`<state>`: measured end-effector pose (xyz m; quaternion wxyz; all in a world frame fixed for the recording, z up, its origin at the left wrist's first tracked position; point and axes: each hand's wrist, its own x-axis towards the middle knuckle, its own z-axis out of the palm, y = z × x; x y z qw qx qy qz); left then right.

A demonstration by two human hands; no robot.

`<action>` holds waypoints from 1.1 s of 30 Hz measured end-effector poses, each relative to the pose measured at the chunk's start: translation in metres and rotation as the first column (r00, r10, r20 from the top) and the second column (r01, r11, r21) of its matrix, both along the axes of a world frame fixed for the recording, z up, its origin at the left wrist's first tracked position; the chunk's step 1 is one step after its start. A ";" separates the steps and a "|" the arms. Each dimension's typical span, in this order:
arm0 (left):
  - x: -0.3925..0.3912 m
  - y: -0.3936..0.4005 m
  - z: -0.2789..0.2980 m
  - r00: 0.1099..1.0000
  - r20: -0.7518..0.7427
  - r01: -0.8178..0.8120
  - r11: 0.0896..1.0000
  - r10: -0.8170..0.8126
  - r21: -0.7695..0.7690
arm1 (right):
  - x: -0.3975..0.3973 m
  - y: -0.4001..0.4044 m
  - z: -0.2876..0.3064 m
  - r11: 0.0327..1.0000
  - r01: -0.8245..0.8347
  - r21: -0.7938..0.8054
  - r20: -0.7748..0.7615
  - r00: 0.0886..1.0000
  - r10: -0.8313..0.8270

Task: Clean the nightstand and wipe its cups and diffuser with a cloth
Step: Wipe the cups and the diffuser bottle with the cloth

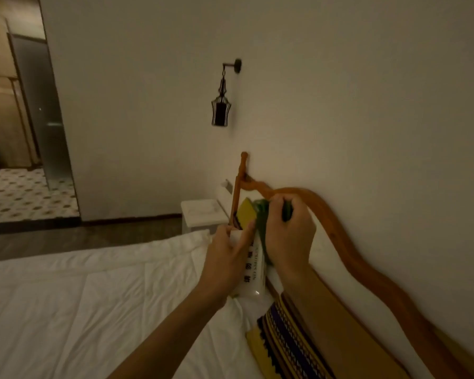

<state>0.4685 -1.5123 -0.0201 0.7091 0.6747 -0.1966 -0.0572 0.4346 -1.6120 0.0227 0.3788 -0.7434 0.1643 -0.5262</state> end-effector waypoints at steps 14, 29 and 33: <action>0.019 0.087 -0.218 0.845 -0.518 0.037 0.952 0.133 0.304 | 0.040 0.004 -0.224 0.950 -0.078 0.303 -0.513 0.827 0.231; -0.096 0.091 -0.510 0.878 -0.284 0.177 0.291 0.384 0.940 | -0.009 0.029 -0.448 0.862 -0.070 0.502 -0.702 0.550 0.454; -0.115 0.082 -0.567 0.868 -0.305 0.229 0.230 0.391 0.946 | -0.019 0.023 -0.493 0.868 -0.066 0.492 -0.739 0.496 0.456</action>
